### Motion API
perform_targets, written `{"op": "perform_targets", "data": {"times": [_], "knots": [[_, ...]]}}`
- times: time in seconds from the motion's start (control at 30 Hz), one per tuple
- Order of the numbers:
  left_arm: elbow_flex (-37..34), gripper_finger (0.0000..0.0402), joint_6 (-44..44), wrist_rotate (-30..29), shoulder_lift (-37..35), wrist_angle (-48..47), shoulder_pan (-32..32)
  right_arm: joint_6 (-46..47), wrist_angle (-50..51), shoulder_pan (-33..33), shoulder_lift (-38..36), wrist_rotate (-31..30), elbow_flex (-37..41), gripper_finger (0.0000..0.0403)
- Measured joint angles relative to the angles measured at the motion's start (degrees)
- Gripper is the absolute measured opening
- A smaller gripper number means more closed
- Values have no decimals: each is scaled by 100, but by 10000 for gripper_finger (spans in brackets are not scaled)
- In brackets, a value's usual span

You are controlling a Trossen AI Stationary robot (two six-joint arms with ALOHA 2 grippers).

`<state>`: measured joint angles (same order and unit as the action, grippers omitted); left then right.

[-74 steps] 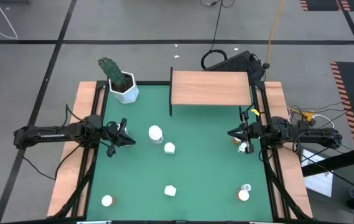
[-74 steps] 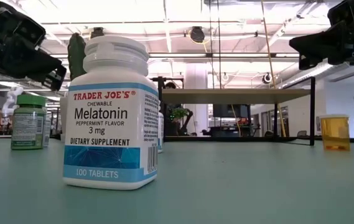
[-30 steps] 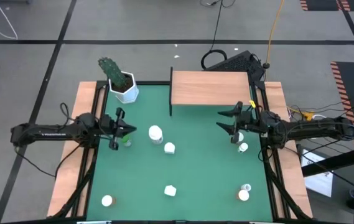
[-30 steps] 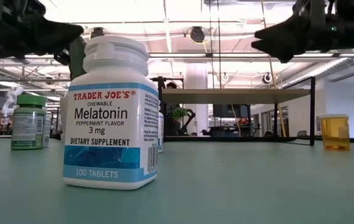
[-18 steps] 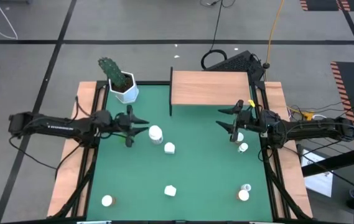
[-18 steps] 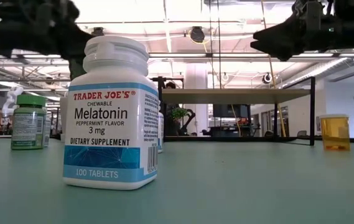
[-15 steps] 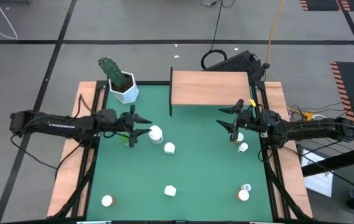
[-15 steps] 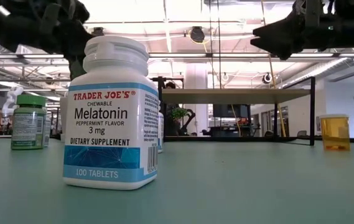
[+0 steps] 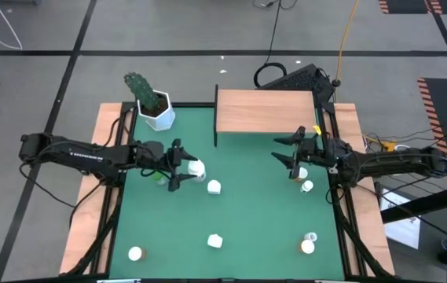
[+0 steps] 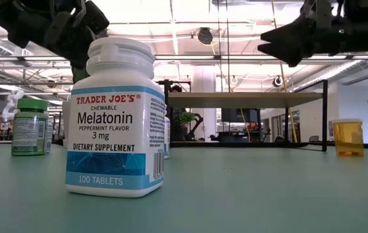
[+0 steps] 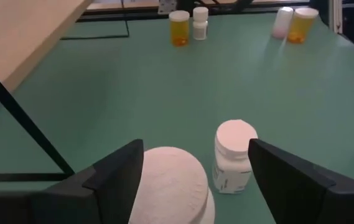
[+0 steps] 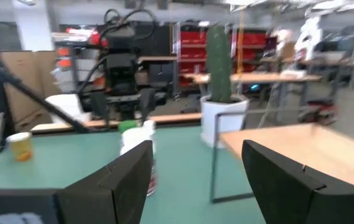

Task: Pick and place medicine bottles onto shelf by color
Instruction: Put the purple pill bottle on the shelf

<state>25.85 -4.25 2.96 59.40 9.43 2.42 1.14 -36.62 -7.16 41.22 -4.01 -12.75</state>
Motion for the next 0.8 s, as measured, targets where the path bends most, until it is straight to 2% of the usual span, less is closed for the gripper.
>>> {"op": "perform_targets", "data": {"times": [0.1,0.23,0.43,0.53,0.8], "knots": [[0,294,-15,9,0,-41,-4,230,-7,5,160,277,0,243],[44,294,-196,16,-86,-131,-30,270,-43,7,244,235,0,243],[722,295,-490,39,-339,-987,-58,340,-128,17,247,260,-2,243],[841,295,-481,64,-318,-1035,-111,365,-61,48,247,262,-2,243],[745,340,-447,-38,-58,-1176,-149,377,4,170,263,261,-2,243]]}}
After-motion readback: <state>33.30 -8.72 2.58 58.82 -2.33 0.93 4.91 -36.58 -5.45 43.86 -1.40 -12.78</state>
